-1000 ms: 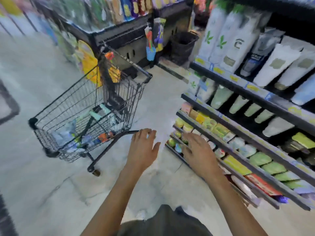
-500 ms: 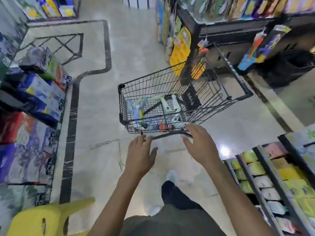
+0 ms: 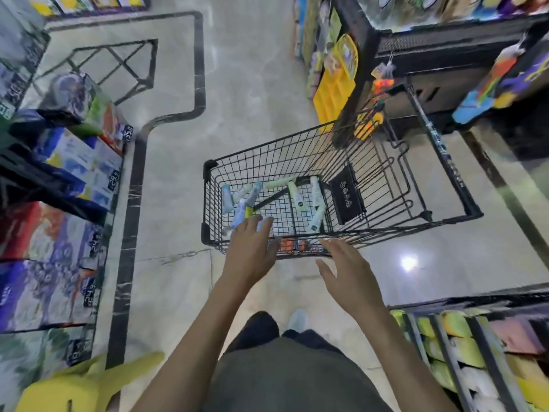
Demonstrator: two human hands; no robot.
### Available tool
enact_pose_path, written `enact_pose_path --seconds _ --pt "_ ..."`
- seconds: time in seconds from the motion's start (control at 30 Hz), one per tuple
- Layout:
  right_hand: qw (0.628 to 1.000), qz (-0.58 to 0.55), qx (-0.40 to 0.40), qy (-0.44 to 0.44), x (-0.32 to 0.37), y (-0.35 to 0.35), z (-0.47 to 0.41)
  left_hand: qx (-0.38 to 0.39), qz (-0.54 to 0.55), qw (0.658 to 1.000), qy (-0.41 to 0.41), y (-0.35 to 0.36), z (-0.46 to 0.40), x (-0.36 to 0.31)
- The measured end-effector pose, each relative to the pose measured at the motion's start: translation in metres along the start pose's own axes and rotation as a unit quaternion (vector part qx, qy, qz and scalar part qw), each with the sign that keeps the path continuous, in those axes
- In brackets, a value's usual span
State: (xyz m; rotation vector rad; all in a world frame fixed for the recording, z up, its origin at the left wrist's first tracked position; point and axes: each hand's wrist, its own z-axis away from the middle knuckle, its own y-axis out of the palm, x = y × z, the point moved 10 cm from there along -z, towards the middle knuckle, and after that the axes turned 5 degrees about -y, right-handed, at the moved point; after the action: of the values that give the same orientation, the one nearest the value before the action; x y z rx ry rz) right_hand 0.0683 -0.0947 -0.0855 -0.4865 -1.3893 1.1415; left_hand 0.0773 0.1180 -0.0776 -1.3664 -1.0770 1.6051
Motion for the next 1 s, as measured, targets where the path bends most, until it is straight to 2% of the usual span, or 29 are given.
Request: enact_pose_path --seconds 0.27,0.43,0.63,0.8,1.0 --pt "0.998 -0.011 0.059 0.03 -0.024 0.019 -0.076 0.039 0.008 0.999 -0.033 0.042 -0.062 0.024" --pt "0.997 -0.011 0.075 0.032 -0.025 0.029 -0.165 0.121 0.031 0.99 -0.059 0.086 -0.101 0.056" --pt "0.994 -0.02 0.096 0.054 -0.032 0.053 -0.265 0.181 0.082 0.97 -0.138 0.129 -0.153 0.114" --pt "0.984 -0.045 0.134 0.108 -0.06 0.1 -0.328 0.226 0.122 0.934 -0.248 0.192 -0.186 0.175" --pt "0.966 -0.084 0.158 0.186 -0.127 0.191 -0.388 0.266 0.135 0.886 -0.355 0.289 -0.219 0.232"
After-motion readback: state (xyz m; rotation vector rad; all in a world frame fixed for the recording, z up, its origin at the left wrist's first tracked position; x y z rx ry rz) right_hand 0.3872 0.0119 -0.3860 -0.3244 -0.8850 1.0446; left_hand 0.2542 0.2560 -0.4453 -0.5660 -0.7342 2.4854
